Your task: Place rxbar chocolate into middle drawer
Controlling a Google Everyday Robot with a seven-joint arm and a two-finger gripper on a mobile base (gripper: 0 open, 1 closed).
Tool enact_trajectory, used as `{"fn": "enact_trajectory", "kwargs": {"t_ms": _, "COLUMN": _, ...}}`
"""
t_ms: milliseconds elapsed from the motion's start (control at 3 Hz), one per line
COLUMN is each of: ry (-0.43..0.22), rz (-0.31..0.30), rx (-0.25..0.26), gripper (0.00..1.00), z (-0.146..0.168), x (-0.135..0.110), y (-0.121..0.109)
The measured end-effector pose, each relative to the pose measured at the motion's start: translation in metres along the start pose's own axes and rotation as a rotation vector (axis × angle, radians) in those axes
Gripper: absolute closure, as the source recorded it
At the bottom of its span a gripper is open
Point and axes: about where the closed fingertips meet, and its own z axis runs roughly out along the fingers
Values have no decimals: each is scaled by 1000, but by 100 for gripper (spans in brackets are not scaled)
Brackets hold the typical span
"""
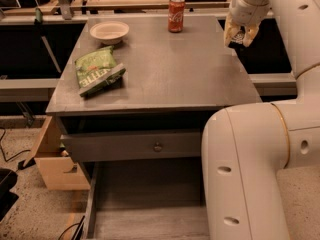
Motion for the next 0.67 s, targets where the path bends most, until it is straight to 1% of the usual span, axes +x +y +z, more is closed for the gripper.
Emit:
{"fn": "enact_trajectory", "kwargs": {"t_ms": 333, "ry": -23, "rz": -85, "rx": -31, "gripper": 100, "z": -40, "x": 21, "y": -40}}
{"fn": "enact_trajectory", "kwargs": {"t_ms": 667, "ry": -53, "rz": -178, "rx": -38, "gripper": 100, "z": -81, "x": 51, "y": -85}}
